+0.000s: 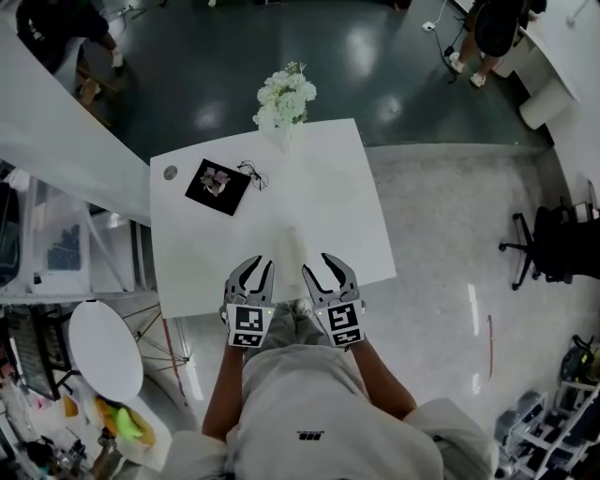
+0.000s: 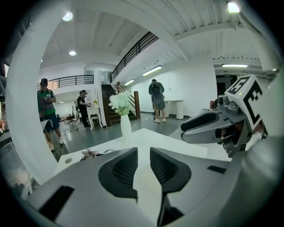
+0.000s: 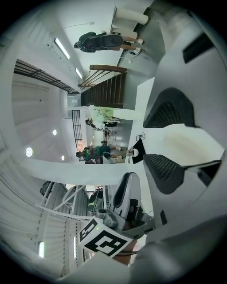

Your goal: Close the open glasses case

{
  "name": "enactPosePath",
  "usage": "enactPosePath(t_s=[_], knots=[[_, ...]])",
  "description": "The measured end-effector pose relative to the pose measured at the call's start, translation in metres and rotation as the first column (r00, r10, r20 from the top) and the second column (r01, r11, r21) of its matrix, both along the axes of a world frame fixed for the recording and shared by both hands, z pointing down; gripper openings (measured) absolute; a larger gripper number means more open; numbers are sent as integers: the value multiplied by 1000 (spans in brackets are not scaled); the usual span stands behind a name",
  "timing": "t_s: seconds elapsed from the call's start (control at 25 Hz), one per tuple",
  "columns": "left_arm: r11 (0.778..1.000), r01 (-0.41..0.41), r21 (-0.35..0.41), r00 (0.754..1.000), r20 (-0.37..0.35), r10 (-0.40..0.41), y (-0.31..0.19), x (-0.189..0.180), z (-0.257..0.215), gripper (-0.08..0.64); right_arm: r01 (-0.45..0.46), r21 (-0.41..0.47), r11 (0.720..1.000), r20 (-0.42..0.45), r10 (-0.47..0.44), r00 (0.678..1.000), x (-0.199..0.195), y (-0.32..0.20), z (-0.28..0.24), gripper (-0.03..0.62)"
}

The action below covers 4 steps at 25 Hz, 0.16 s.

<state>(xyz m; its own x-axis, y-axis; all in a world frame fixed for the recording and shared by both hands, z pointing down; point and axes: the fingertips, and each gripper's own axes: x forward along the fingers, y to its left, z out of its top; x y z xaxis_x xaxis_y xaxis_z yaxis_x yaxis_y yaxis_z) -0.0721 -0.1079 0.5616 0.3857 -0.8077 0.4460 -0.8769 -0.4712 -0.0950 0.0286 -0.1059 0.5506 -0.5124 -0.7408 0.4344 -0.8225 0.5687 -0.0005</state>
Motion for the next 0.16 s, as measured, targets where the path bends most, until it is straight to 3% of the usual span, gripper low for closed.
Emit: enactPosePath(t_s=[0.16], knots=[[1000,9,16,1000,5,-9,12,13,-6,98,-9,11,1000,16,9,1000,12,10,-7,188]])
